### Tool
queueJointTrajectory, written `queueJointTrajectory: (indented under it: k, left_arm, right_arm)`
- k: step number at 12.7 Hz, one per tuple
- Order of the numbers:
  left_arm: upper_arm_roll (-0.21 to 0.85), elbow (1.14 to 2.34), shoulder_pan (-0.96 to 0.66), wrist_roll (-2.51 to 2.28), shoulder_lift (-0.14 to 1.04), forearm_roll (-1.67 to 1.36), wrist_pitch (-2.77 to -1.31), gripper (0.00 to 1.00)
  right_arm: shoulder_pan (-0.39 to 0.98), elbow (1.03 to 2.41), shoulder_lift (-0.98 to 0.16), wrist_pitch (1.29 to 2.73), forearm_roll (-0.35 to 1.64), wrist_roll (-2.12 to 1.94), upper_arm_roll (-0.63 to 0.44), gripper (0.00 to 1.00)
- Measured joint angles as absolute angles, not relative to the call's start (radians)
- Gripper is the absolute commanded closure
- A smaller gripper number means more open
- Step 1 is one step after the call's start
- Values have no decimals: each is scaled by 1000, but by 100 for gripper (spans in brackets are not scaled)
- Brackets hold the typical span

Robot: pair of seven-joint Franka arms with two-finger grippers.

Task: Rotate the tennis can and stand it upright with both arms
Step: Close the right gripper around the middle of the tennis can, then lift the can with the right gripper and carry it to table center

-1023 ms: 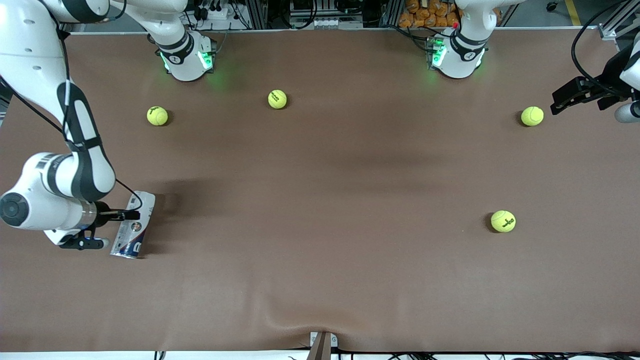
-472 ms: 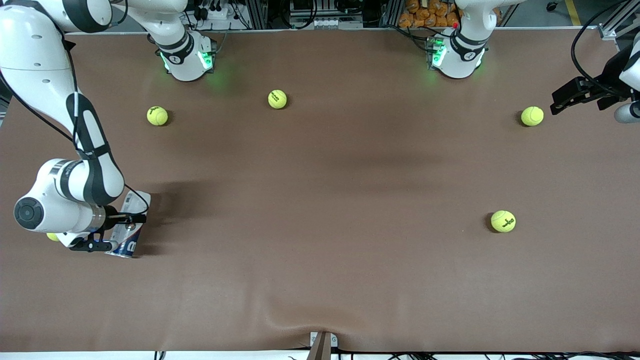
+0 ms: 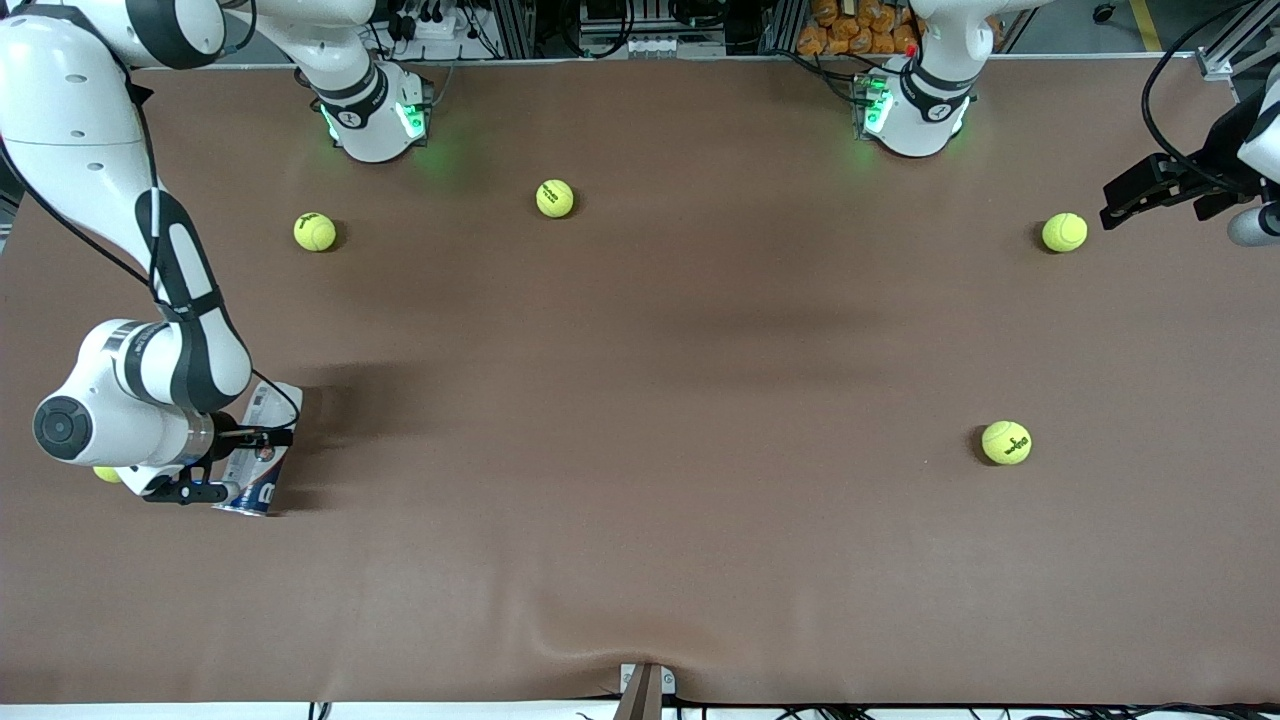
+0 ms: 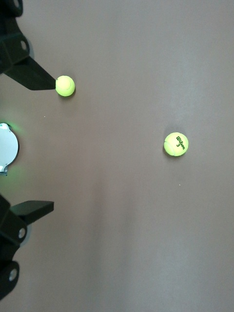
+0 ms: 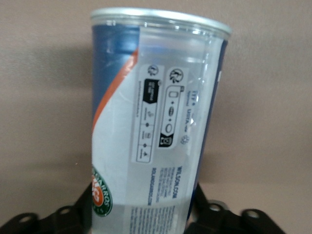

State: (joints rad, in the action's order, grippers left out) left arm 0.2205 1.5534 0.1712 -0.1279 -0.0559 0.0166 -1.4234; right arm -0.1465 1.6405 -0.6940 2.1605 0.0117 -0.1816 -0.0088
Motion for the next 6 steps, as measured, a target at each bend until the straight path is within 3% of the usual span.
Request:
queueJointTrajectory:
  k: [6]
  left_arm:
    - [220, 1554, 171, -128, -56, 17, -1423, 0]
  right_arm:
    - [-49, 1586, -622, 2080, 12, -279, 74, 30]
